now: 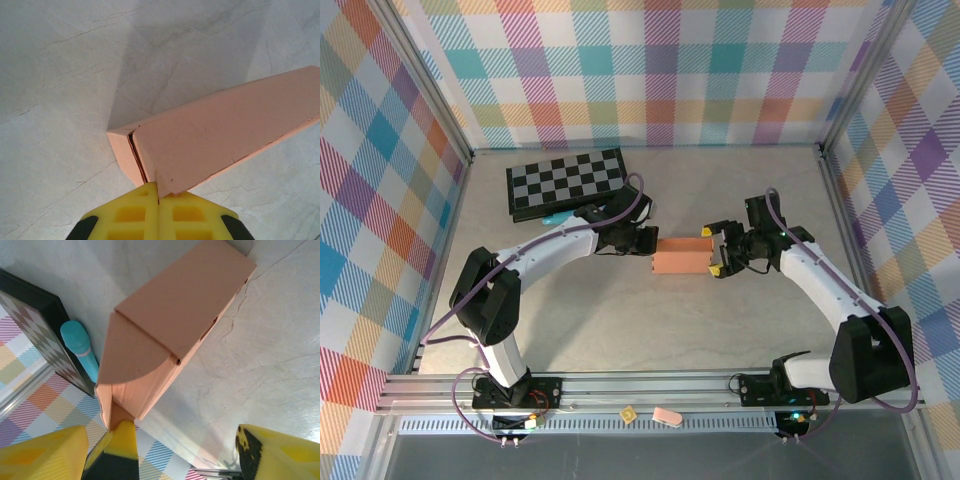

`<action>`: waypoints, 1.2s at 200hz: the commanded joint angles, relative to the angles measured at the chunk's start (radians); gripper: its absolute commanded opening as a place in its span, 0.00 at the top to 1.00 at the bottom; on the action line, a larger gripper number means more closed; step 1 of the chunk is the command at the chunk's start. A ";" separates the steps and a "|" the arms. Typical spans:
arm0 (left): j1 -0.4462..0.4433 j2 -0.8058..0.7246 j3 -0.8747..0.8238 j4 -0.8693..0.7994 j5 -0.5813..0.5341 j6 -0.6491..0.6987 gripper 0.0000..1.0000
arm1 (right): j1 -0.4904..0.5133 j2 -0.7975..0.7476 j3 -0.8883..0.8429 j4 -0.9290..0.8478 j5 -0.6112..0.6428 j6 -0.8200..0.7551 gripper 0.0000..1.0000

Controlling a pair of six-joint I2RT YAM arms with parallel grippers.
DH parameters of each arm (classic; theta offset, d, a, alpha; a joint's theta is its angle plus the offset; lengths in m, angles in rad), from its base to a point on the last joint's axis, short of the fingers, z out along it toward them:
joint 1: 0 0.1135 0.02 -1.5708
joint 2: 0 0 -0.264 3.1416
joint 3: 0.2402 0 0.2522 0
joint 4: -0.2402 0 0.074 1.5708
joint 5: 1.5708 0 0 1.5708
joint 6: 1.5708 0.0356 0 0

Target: Fold the paper box

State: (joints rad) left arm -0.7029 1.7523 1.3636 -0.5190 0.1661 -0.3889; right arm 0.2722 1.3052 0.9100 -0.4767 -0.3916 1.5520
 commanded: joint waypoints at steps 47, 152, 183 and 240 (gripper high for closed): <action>-0.022 0.000 -0.006 -0.064 -0.002 0.001 0.96 | -0.070 0.025 -0.069 0.162 -0.066 -0.028 0.36; -0.024 -0.077 0.003 -0.055 0.018 -0.128 0.78 | -0.070 0.068 -0.049 0.104 -0.048 -0.127 0.56; -0.020 -0.176 -0.037 -0.006 0.032 -0.316 0.70 | -0.070 0.069 -0.048 0.092 -0.044 -0.140 0.57; 0.024 -0.218 -0.111 -0.012 0.020 -0.897 0.65 | -0.070 0.075 -0.040 0.078 -0.036 -0.156 0.56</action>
State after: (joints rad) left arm -0.7021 1.5169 1.2800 -0.5034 0.1772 -0.9504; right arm 0.2028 1.3693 0.8566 -0.3561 -0.4458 1.4231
